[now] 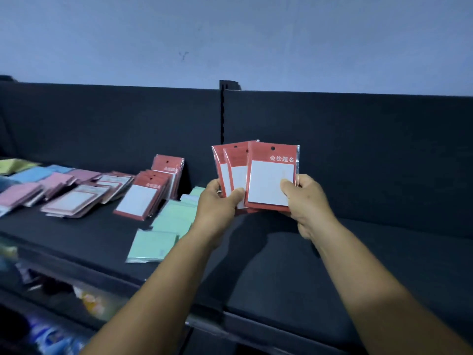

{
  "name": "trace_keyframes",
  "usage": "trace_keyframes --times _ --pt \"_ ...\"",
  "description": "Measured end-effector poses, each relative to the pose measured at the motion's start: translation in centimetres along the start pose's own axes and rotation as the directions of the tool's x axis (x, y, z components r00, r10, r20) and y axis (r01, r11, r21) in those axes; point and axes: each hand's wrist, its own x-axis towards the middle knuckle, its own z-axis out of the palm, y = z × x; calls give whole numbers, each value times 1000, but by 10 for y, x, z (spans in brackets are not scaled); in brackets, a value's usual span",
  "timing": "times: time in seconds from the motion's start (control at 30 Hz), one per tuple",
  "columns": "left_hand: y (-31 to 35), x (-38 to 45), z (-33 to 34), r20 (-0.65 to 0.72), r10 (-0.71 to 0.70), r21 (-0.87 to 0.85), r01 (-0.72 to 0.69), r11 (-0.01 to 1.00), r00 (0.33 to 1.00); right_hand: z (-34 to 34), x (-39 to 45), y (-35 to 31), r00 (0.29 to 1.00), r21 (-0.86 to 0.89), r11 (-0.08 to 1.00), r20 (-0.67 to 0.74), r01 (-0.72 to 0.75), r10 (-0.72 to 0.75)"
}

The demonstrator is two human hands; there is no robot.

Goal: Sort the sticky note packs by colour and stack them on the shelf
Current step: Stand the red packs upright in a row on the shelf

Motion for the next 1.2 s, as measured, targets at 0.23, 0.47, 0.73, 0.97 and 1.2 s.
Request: trace_keyframes --times 0.23,0.47,0.73,0.97,1.2 --pt "12 4 -107 52 43 55 -46 997 998 98 -37 -12 1000 46 999 15 24 -25" --pt "23 6 -206 50 32 152 -39 988 998 188 -77 -18 1000 -49 999 26 5 -4" --pt "27 15 -279 91 31 409 -66 910 995 260 -103 -20 996 -343 939 85 22 8" --pt "5 46 -299 54 -88 399 59 915 995 295 -87 -13 975 -737 673 192 68 112" --pt "-15 87 -296 38 -143 573 96 814 989 312 -69 2 948 -882 444 263 160 181"
